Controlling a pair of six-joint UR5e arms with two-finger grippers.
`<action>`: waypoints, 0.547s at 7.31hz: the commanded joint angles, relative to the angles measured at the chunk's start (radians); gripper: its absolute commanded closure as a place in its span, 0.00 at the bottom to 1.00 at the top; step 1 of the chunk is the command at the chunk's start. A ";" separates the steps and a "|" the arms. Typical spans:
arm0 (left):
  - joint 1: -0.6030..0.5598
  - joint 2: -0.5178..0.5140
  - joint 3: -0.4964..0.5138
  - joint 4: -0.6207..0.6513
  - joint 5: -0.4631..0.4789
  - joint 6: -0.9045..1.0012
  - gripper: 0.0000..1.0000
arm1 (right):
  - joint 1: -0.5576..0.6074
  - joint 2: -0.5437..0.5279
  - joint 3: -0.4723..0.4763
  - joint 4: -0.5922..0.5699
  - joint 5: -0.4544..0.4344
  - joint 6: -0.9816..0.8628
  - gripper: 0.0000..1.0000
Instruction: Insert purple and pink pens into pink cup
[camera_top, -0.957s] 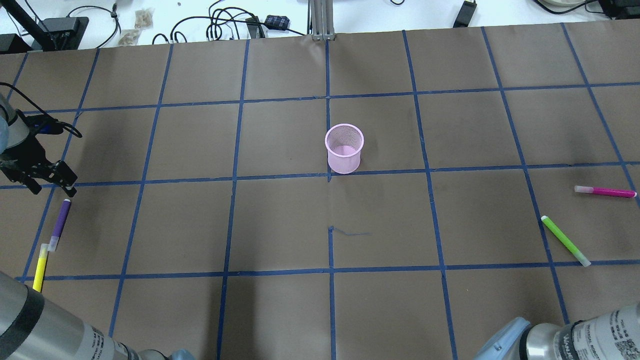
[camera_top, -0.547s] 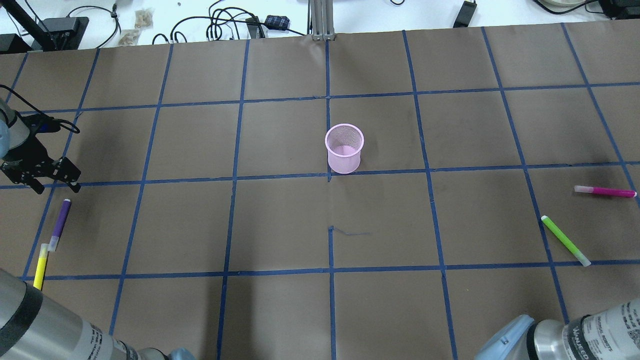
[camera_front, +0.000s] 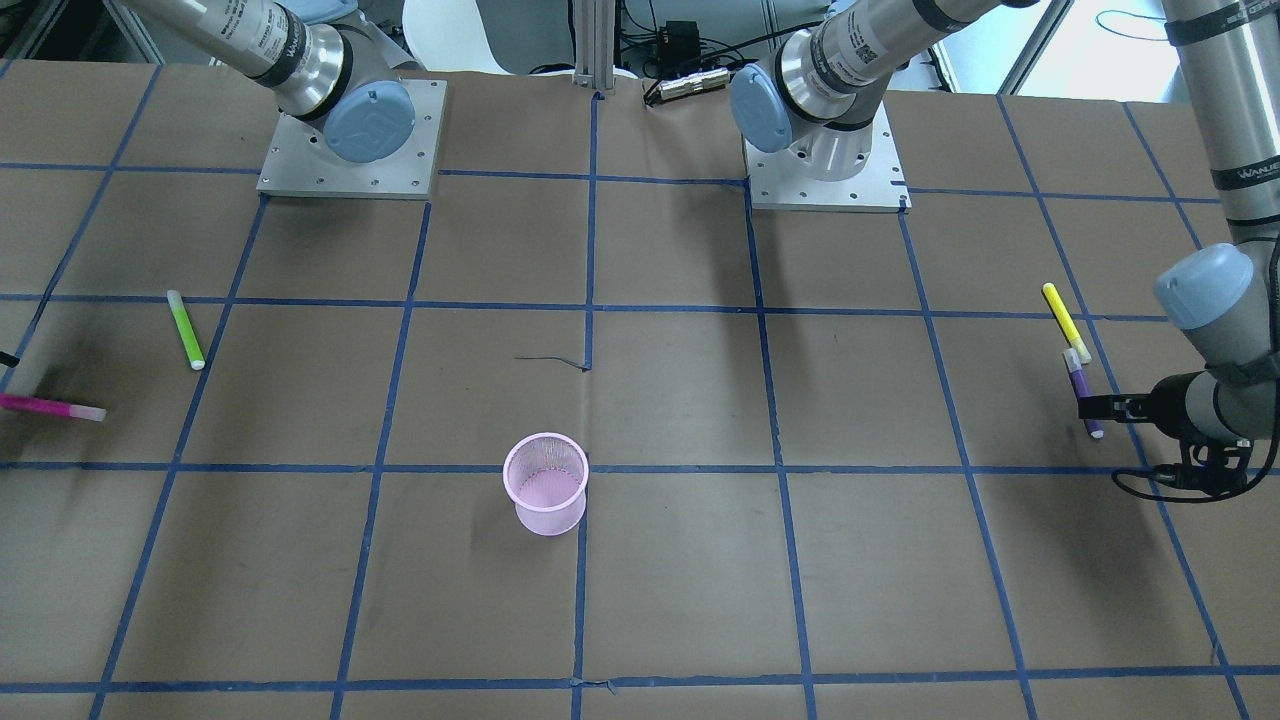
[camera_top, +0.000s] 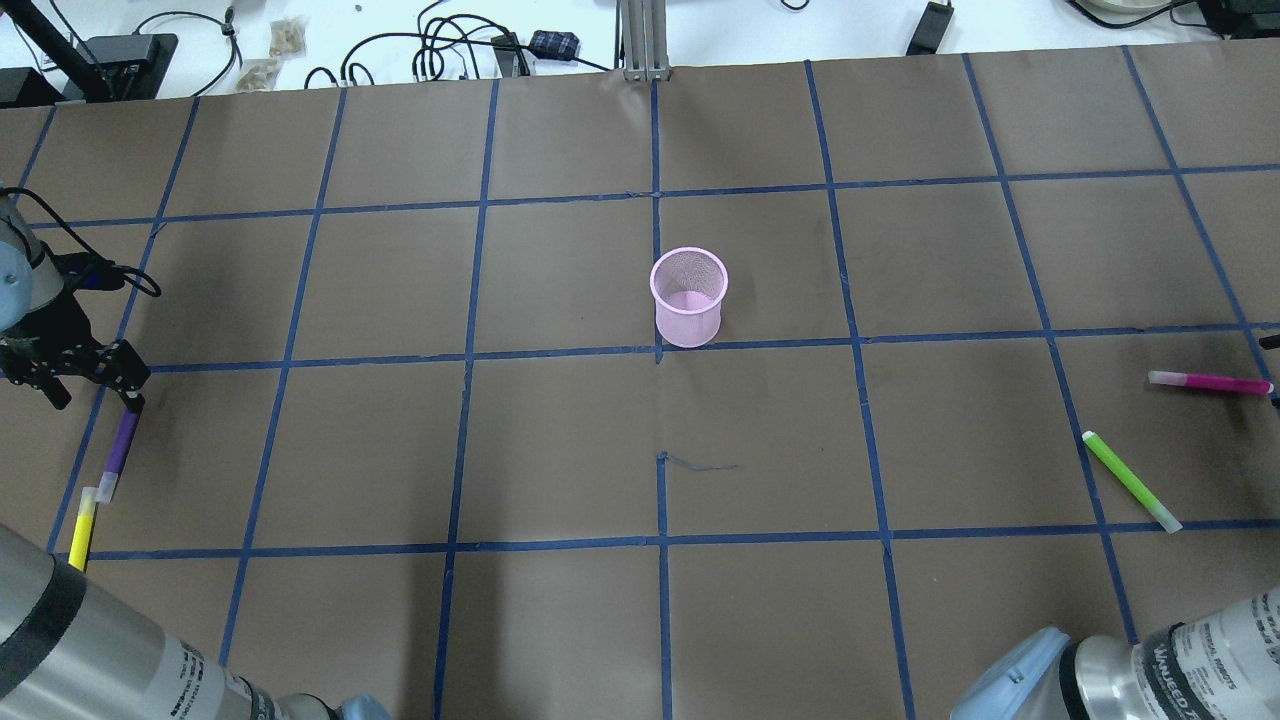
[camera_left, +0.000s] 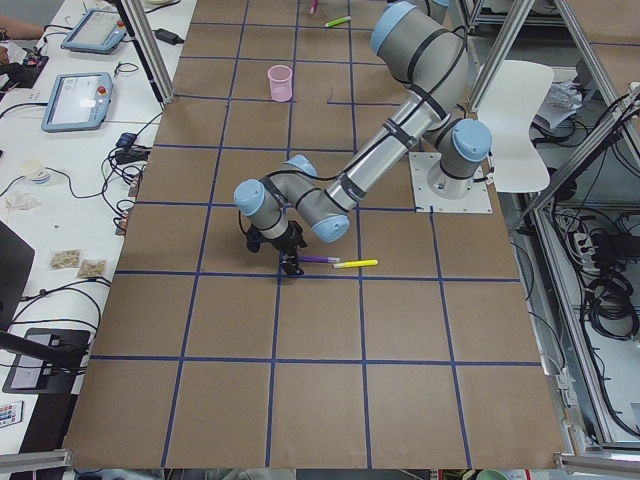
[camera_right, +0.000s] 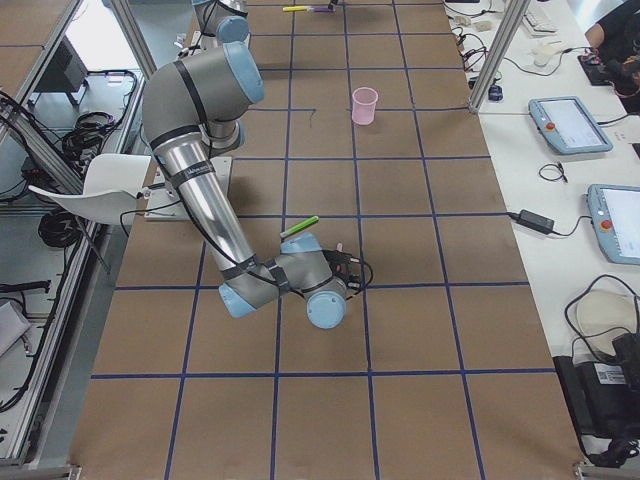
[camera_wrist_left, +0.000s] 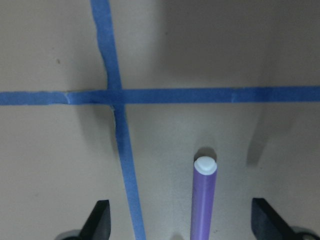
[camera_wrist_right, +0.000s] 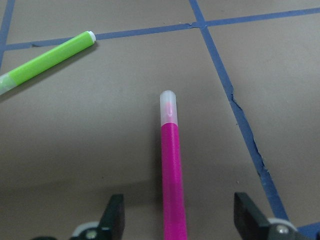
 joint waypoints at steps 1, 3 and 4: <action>-0.001 -0.021 0.008 -0.006 -0.029 0.024 0.00 | 0.001 0.009 0.002 -0.024 -0.022 -0.071 0.20; -0.002 -0.024 0.010 -0.007 -0.073 0.012 0.11 | 0.002 0.034 0.002 -0.031 -0.028 -0.150 0.20; -0.007 -0.017 0.010 -0.009 -0.067 0.007 0.28 | 0.004 0.034 0.002 -0.031 -0.028 -0.150 0.20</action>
